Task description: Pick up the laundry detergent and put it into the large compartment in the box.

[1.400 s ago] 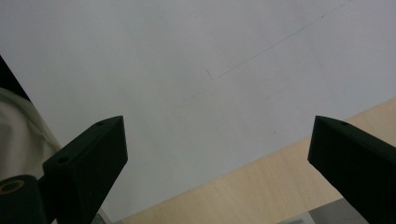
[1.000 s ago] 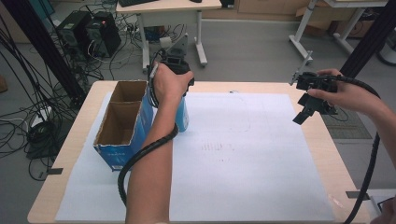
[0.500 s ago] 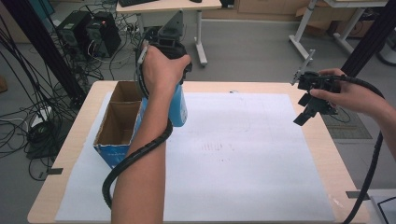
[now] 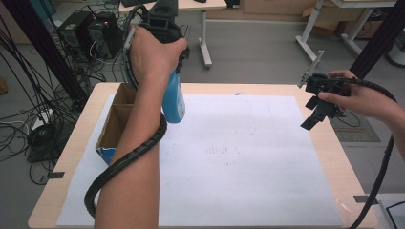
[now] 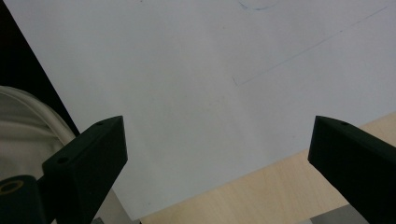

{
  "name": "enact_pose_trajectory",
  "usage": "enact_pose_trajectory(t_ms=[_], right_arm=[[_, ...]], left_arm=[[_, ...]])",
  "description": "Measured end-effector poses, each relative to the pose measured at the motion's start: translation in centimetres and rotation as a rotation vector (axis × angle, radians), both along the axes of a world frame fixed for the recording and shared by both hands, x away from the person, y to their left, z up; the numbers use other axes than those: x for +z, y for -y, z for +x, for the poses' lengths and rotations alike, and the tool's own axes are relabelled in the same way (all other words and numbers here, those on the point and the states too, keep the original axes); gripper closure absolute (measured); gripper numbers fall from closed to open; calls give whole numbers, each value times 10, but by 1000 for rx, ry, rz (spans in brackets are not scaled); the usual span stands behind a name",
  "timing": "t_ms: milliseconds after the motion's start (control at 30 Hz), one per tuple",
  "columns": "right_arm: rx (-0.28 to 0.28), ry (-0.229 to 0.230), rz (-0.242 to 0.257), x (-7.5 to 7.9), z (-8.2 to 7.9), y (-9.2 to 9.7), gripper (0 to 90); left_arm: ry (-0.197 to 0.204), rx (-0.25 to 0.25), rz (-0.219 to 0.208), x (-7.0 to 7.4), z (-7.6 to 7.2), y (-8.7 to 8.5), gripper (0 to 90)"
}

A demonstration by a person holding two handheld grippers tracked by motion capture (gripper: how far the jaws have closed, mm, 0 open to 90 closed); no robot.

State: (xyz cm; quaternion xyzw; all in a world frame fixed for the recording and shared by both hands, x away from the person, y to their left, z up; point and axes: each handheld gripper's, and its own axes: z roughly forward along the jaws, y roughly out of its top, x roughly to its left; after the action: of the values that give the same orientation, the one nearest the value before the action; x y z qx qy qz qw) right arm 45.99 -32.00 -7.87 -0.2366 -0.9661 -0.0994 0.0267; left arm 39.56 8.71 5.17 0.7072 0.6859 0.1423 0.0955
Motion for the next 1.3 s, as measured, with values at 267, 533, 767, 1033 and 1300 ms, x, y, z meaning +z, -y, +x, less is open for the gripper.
enact_pose_trajectory(t_ms=[267,533,767,1033,1300], right_arm=[[12,7,-5,2,-2,-7,47],[6,7,-10,4,-3,-10,47],[14,10,-11,3,-3,-12,47],[15,14,-8,4,-5,-14,47],[16,23,-17,6,-10,-17,47]], left_arm=[[28,20,2,21,-14,-10,387],[54,49,-31,40,-25,-31,387],[69,85,3,54,-37,-42,387],[59,116,-18,57,-44,-64,387],[62,174,-19,49,-49,-86,387]])
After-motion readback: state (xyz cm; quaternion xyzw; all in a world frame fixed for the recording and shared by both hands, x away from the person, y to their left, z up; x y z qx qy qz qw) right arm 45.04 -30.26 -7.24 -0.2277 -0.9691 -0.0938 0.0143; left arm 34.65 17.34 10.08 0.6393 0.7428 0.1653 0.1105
